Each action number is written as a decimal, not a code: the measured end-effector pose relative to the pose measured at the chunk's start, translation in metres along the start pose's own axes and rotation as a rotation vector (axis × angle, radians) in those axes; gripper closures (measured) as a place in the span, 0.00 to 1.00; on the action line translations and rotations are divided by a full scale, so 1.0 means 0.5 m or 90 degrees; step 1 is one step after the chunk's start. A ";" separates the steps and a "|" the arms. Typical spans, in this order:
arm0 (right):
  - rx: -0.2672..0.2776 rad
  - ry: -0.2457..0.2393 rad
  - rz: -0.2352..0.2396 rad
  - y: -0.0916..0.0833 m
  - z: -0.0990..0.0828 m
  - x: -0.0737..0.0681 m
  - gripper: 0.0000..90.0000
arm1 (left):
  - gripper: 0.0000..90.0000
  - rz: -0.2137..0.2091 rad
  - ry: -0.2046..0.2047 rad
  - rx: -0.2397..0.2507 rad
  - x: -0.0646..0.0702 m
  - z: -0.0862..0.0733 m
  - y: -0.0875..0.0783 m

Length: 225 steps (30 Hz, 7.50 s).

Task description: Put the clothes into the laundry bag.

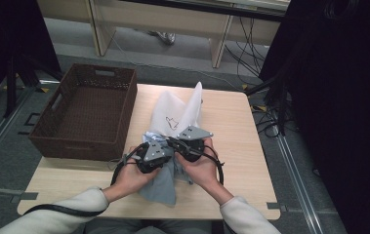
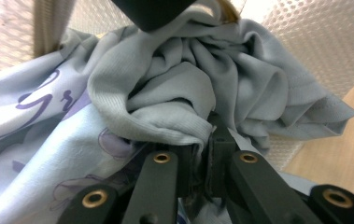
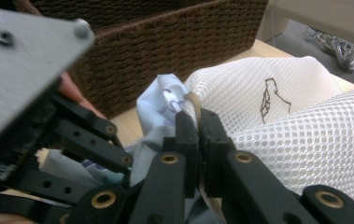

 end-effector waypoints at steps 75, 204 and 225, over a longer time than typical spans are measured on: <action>0.018 0.004 0.019 -0.018 0.018 0.004 0.98 | 0.95 0.036 0.012 0.083 -0.002 0.033 0.043; 0.006 0.059 -0.016 -0.035 0.003 0.054 0.98 | 0.88 0.000 0.025 0.019 0.072 0.001 0.090; 0.019 0.055 -0.008 -0.038 0.010 0.052 0.98 | 0.88 0.088 0.001 0.088 0.001 0.047 0.102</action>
Point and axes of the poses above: each handheld gripper's, and its own axes: y roughly forward along the jaws, z roughly out of its top, x roughly to its right, the point moved 6 cm from there along y, roughly forward along the jaws, and after that the axes turned 11 degrees about z, right-handed, at the moved point
